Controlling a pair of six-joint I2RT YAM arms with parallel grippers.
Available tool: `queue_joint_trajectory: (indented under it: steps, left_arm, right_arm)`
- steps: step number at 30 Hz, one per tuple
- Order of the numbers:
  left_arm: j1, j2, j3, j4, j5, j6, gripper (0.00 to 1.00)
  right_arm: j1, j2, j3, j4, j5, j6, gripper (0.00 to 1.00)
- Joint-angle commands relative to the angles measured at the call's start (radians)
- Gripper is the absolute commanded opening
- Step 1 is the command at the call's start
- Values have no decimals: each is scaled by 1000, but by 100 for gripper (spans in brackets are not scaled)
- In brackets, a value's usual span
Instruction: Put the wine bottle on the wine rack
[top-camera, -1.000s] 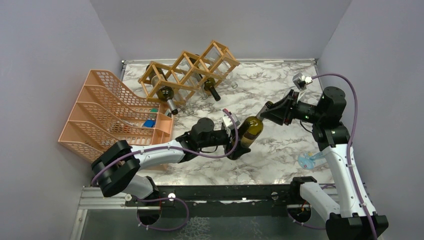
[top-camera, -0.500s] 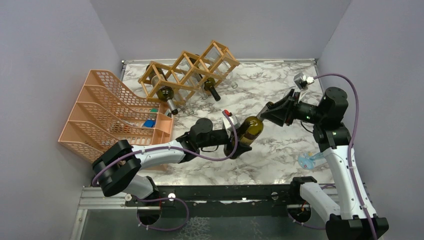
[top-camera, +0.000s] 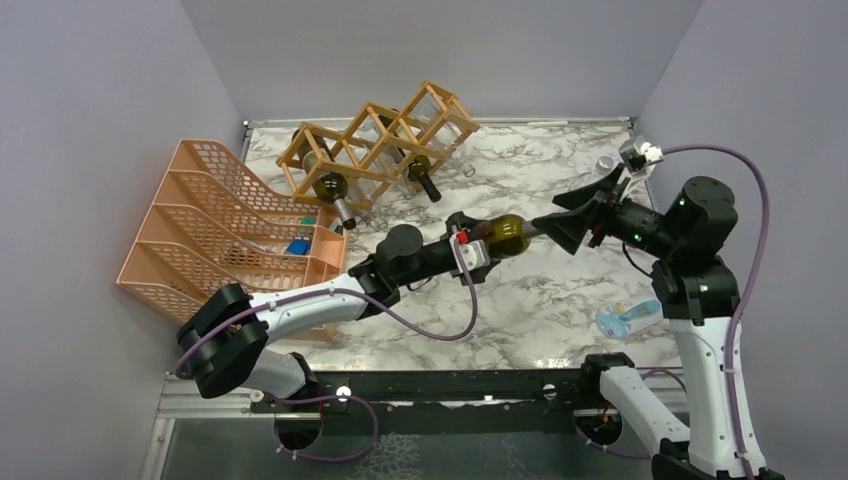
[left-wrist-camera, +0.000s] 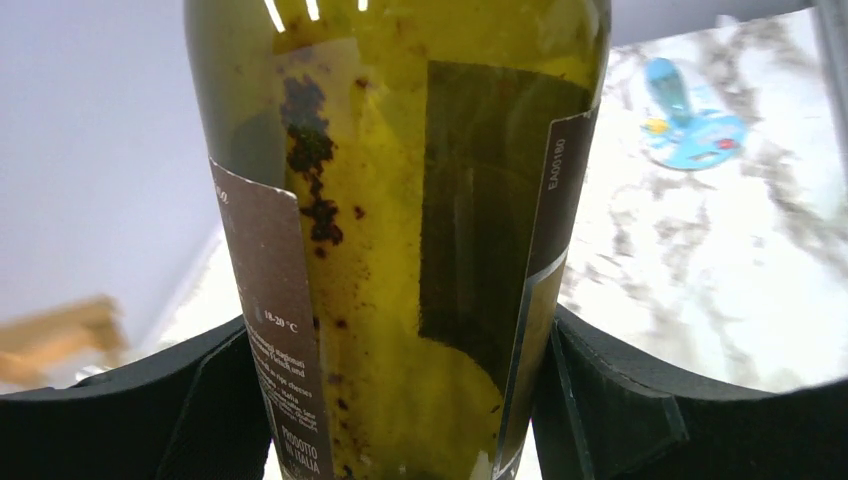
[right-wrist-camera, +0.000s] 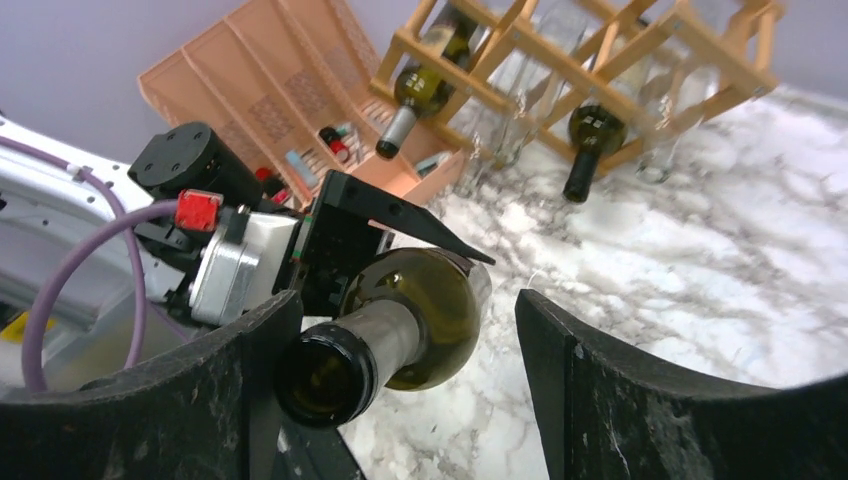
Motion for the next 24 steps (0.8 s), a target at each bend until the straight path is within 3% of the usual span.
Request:
queue_joint_trajectory:
  steps: [1, 8, 18, 24]
  left_arm:
    - [6, -62, 149, 90, -49, 366, 0]
    - [31, -24, 337, -112, 11, 673, 0]
    - [43, 49, 441, -310, -148, 1217, 0]
    - [59, 59, 465, -325, -161, 1395, 0]
  right_arm:
    - [4, -41, 141, -87, 160, 14, 80]
    - [4, -64, 295, -151, 243, 34, 80]
    - [4, -48, 227, -203, 249, -49, 80]
    - [4, -22, 154, -234, 199, -97, 80]
